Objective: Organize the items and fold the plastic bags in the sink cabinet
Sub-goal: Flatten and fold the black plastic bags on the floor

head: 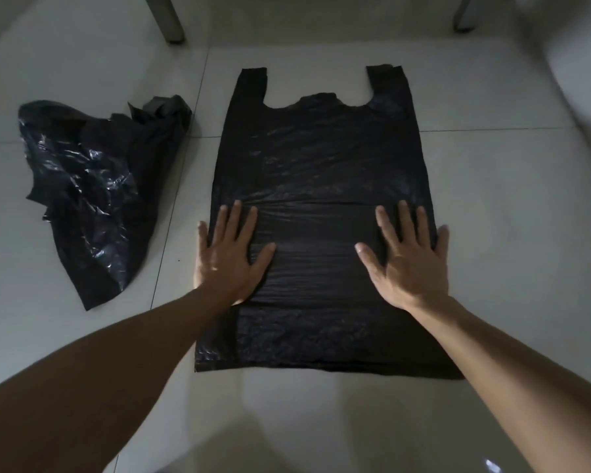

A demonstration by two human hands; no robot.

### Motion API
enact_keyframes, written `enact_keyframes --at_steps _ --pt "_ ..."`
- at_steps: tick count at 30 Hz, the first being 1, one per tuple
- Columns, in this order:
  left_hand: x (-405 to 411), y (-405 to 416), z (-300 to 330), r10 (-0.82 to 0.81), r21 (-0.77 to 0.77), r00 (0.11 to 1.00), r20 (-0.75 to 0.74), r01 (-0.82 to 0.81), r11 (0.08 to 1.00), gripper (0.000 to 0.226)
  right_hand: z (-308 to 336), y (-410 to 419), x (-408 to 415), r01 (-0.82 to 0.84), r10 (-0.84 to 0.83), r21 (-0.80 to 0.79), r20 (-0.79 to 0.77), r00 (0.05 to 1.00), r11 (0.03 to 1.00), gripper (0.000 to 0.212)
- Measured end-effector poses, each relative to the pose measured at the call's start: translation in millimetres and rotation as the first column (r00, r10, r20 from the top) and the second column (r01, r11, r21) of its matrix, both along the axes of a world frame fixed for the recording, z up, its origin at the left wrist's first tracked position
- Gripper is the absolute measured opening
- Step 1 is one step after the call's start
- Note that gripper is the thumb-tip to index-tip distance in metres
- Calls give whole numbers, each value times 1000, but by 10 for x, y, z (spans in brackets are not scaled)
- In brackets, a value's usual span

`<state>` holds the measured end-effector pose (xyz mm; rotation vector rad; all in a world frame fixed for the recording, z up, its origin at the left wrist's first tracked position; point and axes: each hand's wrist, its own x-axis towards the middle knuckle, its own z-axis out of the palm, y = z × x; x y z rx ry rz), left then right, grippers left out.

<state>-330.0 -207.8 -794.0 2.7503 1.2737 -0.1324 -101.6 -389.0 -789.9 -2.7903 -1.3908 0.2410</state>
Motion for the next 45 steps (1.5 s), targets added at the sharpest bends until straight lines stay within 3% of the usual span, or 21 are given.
enact_keyframes --at_steps 5,7,11,17,23,27,33,38,40,45 --pt "-118 114 20 169 -32 980 101 -166 986 82 66 -23 100 117 -121 -89 -38 992 989 85" --pt "-22 123 89 83 12 983 162 -86 996 77 141 119 108 89 -91 -58 -31 995 994 80" --pt "491 84 219 -203 40 961 188 199 979 69 257 649 81 -117 119 67 -28 993 991 67" --pt "1022 311 115 -254 -12 967 35 255 967 61 96 1202 278 -210 210 5 -62 976 978 65" --pt "638 789 -39 -37 -5 999 16 37 999 77 -19 983 661 -36 36 18 -2 999 999 74" --pt "635 833 8 25 8 999 35 -25 1000 80 24 979 697 66 -66 -43 7 998 997 73" --pt "1395 876 175 -278 174 958 64 264 949 67 54 1660 835 -99 100 57 -20 995 993 62" --pt "1741 1113 60 -371 44 927 -47 373 927 64 -81 1783 1060 -78 77 40 18 997 996 62" --pt "1642 1248 -15 -294 28 955 -29 295 955 68 -95 1780 1046 -77 76 48 22 997 996 62" --pt "1127 1722 -72 124 -36 992 20 -124 992 79 -101 1783 1038 -70 67 58 51 996 996 63"
